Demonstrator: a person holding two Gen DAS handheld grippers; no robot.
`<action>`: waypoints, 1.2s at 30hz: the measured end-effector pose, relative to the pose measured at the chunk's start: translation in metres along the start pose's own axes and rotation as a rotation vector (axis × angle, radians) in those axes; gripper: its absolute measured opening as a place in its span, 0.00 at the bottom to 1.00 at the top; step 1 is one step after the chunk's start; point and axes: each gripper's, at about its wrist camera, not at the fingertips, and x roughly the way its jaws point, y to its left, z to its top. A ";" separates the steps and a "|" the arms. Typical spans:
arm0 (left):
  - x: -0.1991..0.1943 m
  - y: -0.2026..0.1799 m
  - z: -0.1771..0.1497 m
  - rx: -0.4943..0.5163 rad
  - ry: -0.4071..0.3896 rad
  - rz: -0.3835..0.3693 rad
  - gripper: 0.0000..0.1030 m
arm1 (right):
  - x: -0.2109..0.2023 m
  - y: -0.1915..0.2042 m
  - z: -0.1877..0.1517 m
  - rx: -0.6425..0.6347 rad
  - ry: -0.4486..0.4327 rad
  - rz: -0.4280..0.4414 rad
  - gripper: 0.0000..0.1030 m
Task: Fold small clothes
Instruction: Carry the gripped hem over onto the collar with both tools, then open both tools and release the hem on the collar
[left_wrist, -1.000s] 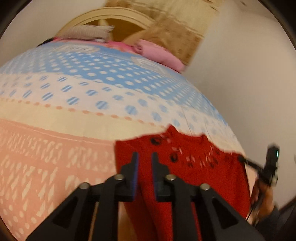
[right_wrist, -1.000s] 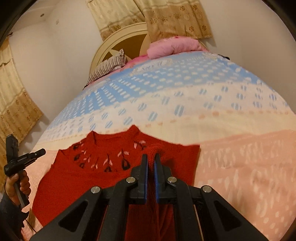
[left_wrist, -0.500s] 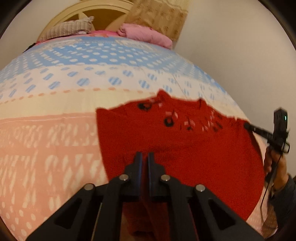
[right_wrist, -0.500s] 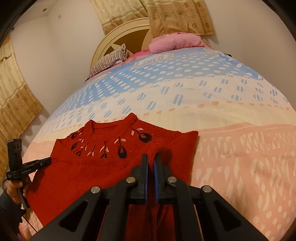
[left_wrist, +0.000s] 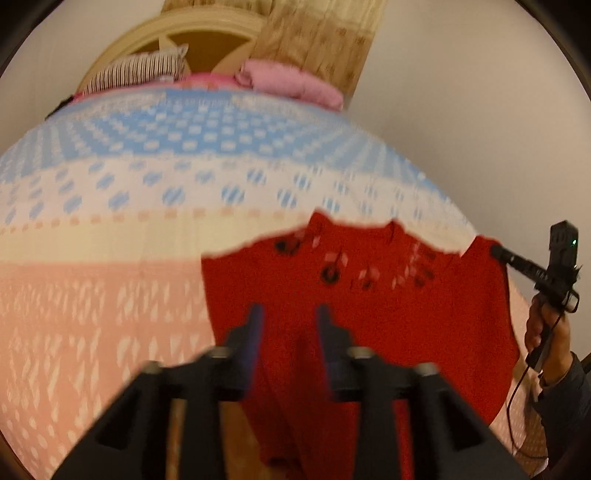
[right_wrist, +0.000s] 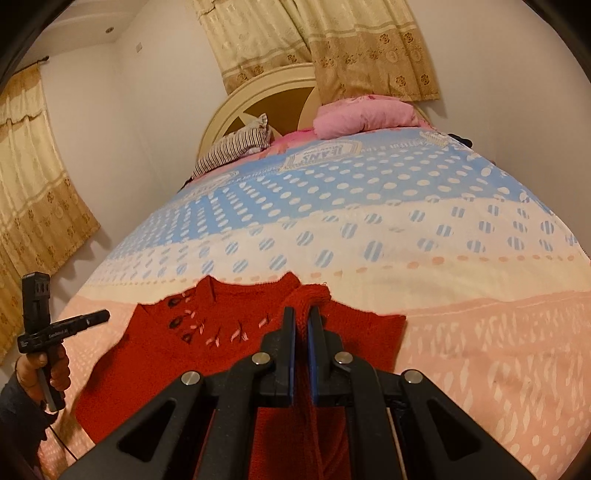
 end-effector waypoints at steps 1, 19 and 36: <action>0.004 0.002 -0.005 -0.004 0.013 0.008 0.48 | 0.001 -0.001 -0.002 0.002 0.004 -0.001 0.05; -0.020 0.003 0.013 -0.006 -0.104 0.004 0.05 | -0.013 -0.005 0.004 0.011 -0.059 -0.007 0.05; 0.064 0.026 0.026 0.005 -0.039 0.176 0.13 | 0.082 -0.048 0.006 0.093 0.124 -0.142 0.05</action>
